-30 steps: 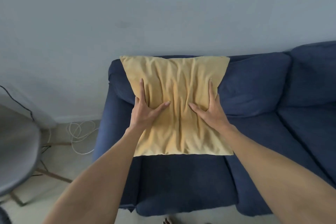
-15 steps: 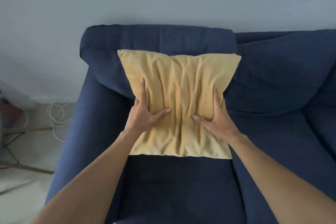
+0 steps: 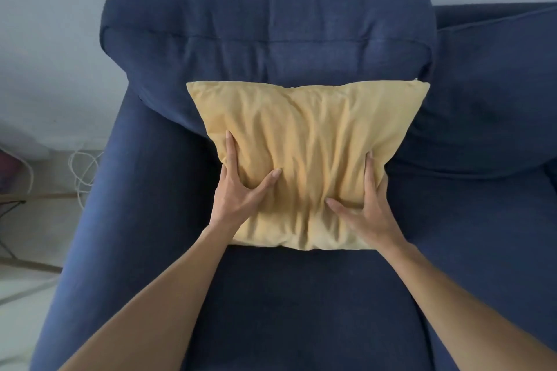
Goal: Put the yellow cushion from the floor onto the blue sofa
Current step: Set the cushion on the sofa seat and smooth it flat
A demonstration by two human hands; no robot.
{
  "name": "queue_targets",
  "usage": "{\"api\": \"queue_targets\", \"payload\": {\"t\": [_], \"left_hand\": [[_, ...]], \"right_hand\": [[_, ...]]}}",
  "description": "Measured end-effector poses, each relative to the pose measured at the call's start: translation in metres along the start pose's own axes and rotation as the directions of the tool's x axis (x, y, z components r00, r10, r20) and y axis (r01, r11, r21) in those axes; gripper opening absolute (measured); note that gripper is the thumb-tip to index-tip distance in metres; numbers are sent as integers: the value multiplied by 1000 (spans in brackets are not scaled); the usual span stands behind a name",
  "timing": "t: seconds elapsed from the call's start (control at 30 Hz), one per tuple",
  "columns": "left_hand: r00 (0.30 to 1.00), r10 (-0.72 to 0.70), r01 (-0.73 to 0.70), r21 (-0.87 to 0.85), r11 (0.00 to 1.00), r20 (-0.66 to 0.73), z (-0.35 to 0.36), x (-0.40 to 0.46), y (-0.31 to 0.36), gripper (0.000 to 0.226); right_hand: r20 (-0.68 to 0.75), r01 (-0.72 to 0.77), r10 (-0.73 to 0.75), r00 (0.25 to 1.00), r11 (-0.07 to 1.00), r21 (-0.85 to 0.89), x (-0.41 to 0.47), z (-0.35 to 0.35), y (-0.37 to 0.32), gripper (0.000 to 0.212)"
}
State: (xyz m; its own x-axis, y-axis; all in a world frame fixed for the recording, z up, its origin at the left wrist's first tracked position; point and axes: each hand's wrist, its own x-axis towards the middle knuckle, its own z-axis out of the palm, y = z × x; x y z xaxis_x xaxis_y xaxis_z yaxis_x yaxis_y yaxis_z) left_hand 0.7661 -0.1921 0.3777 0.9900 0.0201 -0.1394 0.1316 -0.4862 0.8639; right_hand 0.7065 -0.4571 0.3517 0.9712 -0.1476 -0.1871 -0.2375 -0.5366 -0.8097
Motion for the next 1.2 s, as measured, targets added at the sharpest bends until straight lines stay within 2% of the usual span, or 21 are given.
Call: {"api": "queue_targets", "payload": {"t": [0.23, 0.33, 0.5, 0.57, 0.63, 0.73, 0.87, 0.97, 1.1, 1.2], "left_hand": [[1000, -5, 4, -33, 999, -29, -11, 2, -2, 120], [998, -51, 51, -28, 998, 22, -12, 6, -11, 118], [982, -145, 134, 99, 986, 120, -14, 9, -30, 113], [980, -171, 146, 216, 965, 102, -22, 16, -32, 107], [993, -115, 101, 337, 936, 23, -30, 26, -32, 101], [996, 60, -25, 461, 887, -62, -40, 39, -29, 87], [948, 315, -280, 583, 763, 43, -43, 60, -19, 78], [941, 320, -319, 609, 726, 112, -36, 76, -17, 75], [962, 247, -264, 636, 725, 119, -27, 84, -22, 76], [973, 207, -221, 648, 729, 98, -18, 88, -23, 76]], "right_hand": [[-78, 47, -47, 996, 999, -4, 2, -2, -20, 117], [-52, -2, -1, 999, 999, -49, 2, 3, -19, 115], [0, -139, 141, 990, 974, -177, -6, 9, -3, 106], [-22, -80, 77, 997, 963, -258, -10, 7, 6, 100], [-64, 21, -48, 997, 928, -371, -10, 5, 11, 93], [-143, 58, -140, 980, 883, -466, 5, 2, 1, 83], [-173, 110, -265, 948, 788, -606, 45, -1, -27, 76], [-164, 103, -275, 948, 747, -657, 73, -1, -38, 73], [-62, 102, -201, 978, 711, -696, 93, -7, -32, 73], [-48, 94, -180, 982, 700, -708, 96, -7, -24, 72]]}}
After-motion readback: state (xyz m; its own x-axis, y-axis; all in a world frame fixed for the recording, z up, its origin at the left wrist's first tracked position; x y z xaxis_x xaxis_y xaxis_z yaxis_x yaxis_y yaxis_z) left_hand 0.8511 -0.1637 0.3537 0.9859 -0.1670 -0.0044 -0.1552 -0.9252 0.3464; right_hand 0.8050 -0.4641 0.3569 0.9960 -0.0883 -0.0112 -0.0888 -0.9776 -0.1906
